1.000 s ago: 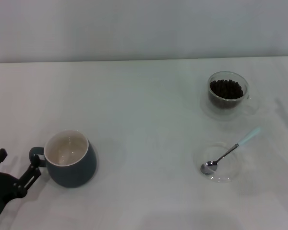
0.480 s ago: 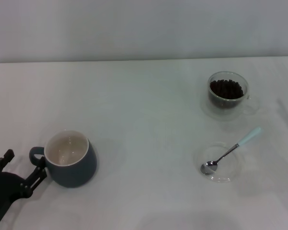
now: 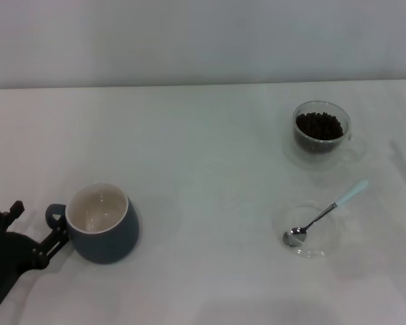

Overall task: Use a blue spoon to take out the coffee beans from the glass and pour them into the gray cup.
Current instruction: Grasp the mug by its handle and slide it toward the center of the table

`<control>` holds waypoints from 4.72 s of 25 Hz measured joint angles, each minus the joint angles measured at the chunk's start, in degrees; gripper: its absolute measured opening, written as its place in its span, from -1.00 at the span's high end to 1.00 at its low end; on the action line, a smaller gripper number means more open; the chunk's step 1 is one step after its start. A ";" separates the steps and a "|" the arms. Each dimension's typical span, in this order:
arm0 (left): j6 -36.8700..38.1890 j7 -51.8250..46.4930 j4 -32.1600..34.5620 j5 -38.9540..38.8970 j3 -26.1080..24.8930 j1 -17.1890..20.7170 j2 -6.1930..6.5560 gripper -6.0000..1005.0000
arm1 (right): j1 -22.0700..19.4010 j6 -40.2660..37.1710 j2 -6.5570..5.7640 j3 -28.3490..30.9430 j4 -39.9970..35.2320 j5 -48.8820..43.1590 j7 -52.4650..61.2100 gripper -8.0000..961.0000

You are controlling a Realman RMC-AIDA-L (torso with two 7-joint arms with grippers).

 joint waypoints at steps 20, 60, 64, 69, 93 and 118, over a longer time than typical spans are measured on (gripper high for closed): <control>-1.44 2.22 -0.36 0.74 0.00 -2.12 -0.02 -0.69 | 0.83 -0.07 0.11 0.00 1.06 0.72 0.13 -0.82; -9.99 7.08 9.01 4.34 0.00 -9.55 -0.69 0.71 | 1.10 0.00 0.20 -0.42 0.64 1.56 -0.29 -0.81; -12.74 9.46 11.22 5.04 0.00 -10.94 -0.76 0.71 | 1.10 -0.04 0.14 -0.39 0.58 1.56 -0.31 -0.81; -14.98 11.77 12.28 6.64 -0.04 -11.24 -0.82 0.71 | 0.91 -0.26 0.05 -0.49 0.40 1.56 -0.38 -0.81; -8.80 11.98 13.23 7.66 -0.49 -6.25 -0.68 0.02 | 0.53 -0.43 -0.07 -0.70 -0.97 1.20 -0.30 -0.81; -8.63 11.63 13.12 6.22 -0.69 -3.78 -0.52 -0.73 | 0.49 -1.25 -0.07 -0.70 -0.59 1.14 -0.04 -0.81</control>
